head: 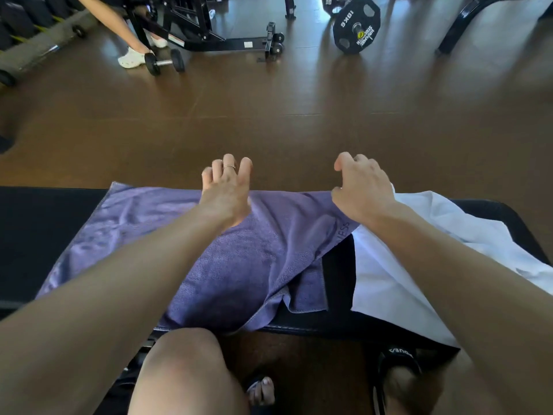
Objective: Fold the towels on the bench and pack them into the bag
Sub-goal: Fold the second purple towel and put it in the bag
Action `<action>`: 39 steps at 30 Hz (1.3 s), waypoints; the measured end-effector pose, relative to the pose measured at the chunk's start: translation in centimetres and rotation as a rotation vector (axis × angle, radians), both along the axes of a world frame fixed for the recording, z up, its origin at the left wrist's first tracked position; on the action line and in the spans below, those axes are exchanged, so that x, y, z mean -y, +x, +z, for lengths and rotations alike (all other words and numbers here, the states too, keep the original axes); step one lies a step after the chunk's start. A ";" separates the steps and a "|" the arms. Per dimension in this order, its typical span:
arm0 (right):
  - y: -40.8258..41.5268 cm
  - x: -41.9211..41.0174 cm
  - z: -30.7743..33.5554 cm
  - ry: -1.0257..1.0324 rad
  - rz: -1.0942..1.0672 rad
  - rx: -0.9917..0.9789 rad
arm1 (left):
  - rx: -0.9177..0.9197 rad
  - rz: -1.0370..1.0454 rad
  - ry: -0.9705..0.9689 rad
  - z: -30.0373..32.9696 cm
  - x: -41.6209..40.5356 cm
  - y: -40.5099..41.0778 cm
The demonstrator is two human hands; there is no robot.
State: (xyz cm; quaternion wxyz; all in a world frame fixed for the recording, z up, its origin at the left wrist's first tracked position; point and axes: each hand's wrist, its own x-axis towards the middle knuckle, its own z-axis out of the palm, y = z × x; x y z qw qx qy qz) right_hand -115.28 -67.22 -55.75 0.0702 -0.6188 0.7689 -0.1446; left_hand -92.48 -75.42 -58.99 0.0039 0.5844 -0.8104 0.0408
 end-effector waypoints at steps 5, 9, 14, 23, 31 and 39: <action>0.5 -1.0 1.2 0.355 -0.009 -0.006 | -0.352 -0.507 0.068 1.4 -6.8 -2.0; 1.0 -2.5 1.1 0.812 0.052 0.014 | -0.149 -0.779 0.226 2.0 -13.4 -2.6; 1.6 -3.1 0.3 0.573 0.078 0.173 | 0.107 -0.801 0.142 0.5 -15.3 -2.5; 1.5 -3.9 -0.1 0.234 -0.124 0.757 | -0.482 -0.819 0.365 1.2 -18.0 -2.5; -0.8 -4.0 0.1 0.183 -0.129 0.246 | -0.566 -0.729 0.513 0.2 -19.9 -3.0; 1.7 -3.7 -1.6 0.057 0.034 -0.292 | -0.301 -0.205 0.177 -1.3 -12.1 5.1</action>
